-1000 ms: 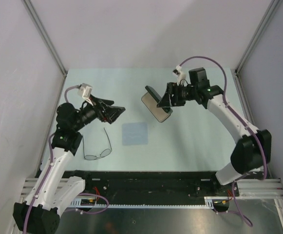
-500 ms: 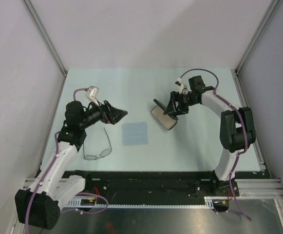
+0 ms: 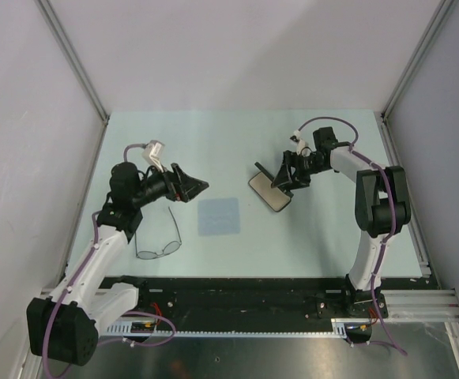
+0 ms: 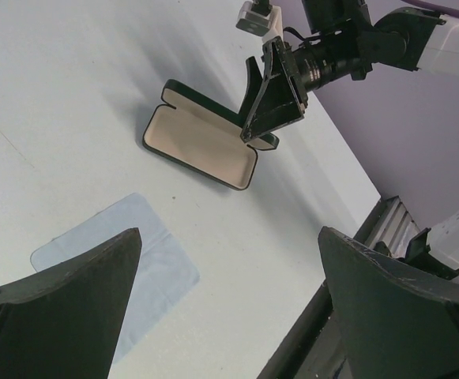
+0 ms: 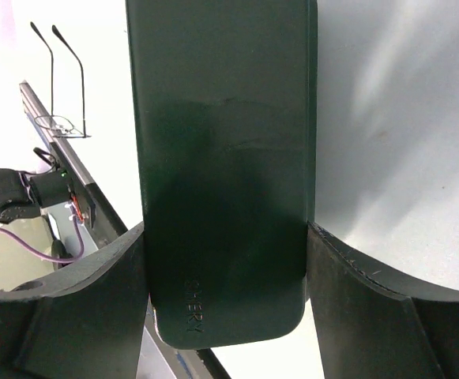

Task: Organize the sunglasses
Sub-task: Place the opened sunglasses case at the center of the board.

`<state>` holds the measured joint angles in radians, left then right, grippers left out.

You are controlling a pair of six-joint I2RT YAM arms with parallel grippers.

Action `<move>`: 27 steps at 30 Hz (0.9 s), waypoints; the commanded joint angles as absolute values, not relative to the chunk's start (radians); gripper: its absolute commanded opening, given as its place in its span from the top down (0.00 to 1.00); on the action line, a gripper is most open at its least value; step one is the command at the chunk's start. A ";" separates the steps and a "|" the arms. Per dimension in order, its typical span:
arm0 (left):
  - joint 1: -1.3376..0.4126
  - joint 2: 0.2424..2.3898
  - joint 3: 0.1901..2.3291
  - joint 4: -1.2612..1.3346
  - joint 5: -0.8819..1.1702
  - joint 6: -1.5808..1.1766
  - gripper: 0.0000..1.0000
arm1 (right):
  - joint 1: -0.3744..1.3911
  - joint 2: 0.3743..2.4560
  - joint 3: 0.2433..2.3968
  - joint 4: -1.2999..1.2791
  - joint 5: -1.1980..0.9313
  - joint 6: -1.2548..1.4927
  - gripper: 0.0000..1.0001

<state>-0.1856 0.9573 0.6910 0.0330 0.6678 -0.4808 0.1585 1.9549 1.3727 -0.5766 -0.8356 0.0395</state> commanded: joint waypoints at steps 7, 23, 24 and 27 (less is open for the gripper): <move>-0.179 0.953 0.683 0.043 0.696 -0.495 0.00 | 0.132 1.944 1.387 -0.581 -0.807 0.003 0.33; -0.179 0.951 0.675 0.043 0.701 -0.497 0.00 | 0.130 1.959 1.374 -0.618 -0.787 -0.025 0.15; -0.179 0.951 0.673 0.043 0.700 -0.497 0.00 | 0.132 1.959 1.374 -0.621 -0.781 -0.023 0.15; -0.178 0.954 0.675 0.043 0.701 -0.497 0.00 | 0.143 1.953 1.374 -0.627 -0.733 -0.017 0.13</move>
<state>-0.1852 0.9577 0.6823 0.0322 0.6838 -0.4812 0.1356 1.9560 1.3720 -0.6167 -0.7860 -0.0227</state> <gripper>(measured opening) 0.996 0.856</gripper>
